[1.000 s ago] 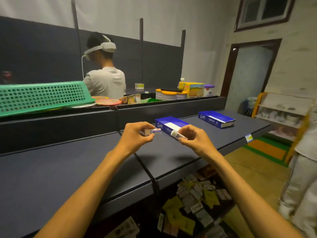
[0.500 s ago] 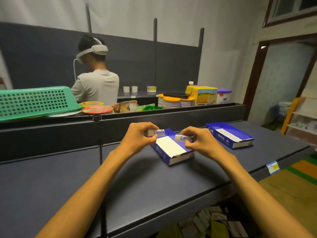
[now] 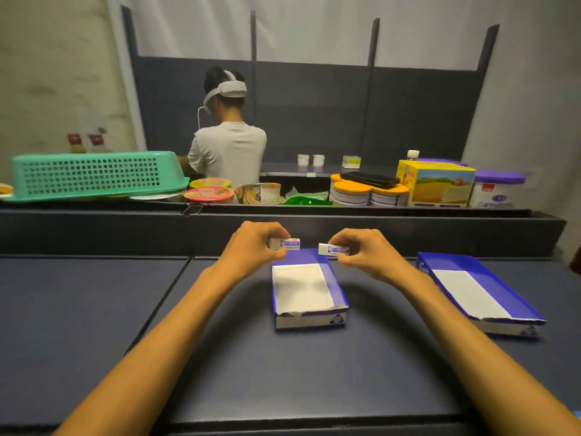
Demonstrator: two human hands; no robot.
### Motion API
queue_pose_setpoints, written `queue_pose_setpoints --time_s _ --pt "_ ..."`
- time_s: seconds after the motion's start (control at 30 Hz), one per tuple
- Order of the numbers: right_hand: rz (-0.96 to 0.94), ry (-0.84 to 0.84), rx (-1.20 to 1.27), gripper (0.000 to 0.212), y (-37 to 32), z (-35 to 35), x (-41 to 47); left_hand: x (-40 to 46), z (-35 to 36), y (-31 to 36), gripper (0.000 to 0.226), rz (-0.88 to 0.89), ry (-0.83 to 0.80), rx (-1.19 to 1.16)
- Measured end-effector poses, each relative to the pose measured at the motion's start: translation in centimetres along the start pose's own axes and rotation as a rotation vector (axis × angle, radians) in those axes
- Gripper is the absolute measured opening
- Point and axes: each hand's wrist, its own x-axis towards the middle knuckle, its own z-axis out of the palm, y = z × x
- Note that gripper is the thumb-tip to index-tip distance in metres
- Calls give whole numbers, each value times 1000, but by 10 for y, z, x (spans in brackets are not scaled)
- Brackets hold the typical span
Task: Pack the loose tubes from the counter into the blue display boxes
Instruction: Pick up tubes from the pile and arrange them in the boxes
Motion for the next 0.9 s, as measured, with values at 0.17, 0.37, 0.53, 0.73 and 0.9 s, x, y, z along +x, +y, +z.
queue_pose_setpoints --time_s 0.17,0.37,0.53,0.73,0.9 --pt "-59 -44 68 29 10 6 34 15 4 -3 28 -87 -31 106" --pt "-66 -48 79 32 16 17 59 31 24 -10 29 -115 -190 196" --pt "-56 -83 95 30 22 24 63 36 33 -13 26 -64 -215 332" --pt "-70 -105 102 27 25 25 63 42 39 -19 26 -119 -253 347" --pt "-55 -103 117 27 29 24 62 48 40 -21 24 -141 -270 319"
